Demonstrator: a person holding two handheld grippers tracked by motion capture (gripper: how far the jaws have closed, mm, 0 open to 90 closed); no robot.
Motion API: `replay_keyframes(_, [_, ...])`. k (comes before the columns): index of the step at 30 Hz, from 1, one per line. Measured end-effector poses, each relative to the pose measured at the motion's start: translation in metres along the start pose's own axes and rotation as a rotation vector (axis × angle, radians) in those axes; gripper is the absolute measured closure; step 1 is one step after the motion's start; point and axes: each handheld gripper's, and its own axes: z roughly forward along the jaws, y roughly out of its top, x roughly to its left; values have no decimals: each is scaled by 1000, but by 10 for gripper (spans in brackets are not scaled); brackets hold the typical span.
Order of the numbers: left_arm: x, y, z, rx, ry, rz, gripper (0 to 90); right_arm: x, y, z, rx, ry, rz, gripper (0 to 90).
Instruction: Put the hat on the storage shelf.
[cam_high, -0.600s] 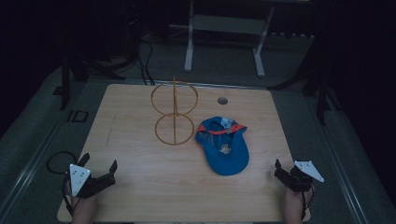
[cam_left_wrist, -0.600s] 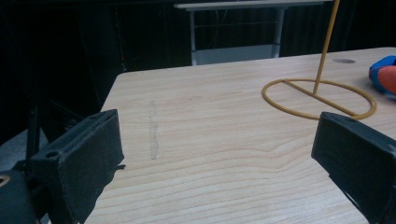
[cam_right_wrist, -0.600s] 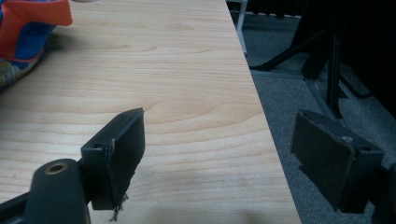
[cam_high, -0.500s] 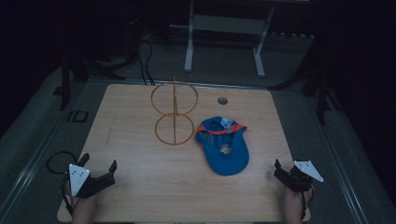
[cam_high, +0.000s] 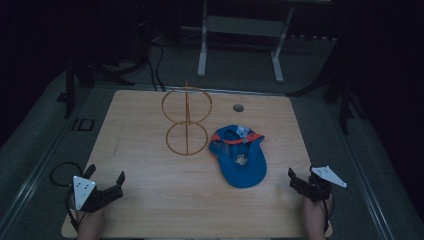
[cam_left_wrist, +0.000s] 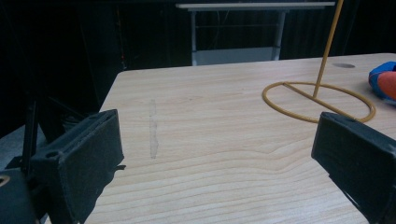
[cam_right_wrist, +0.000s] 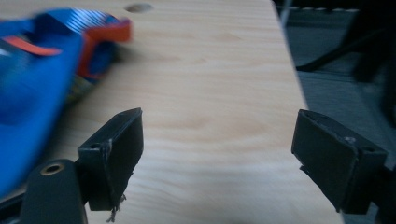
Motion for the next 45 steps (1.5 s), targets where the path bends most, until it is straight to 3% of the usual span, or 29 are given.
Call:
replay_keyframes(4, [0,1,-1,-25,-22,-30,24,4,22,5,25,81,3,149])
replay_keyframes(8, [-2,1,-1,-24,-36,-24,24,11,44,14,45,161,-6,138])
replay_keyframes(14, [-7,2,0,9,-59,12,41,32,72,29,66,250,-71,132])
replay_keyframes(17, [-11,3,0,1,-68,24,41,43,83,38,73,244,-101,132])
replay_keyframes(19, [-13,3,0,9,-71,28,41,48,90,44,70,274,-100,133])
replay_keyframes(25, [-16,4,0,14,-103,26,49,61,109,60,73,301,-144,150])
replay_keyframes(32, [-17,7,1,71,-165,-41,59,72,121,87,122,338,-193,173])
replay_keyframes(42, [-26,11,2,154,-197,-17,38,87,130,123,190,361,-226,176])
replay_keyframes(45, [-27,12,2,175,-233,-18,37,91,134,134,197,366,-225,176])
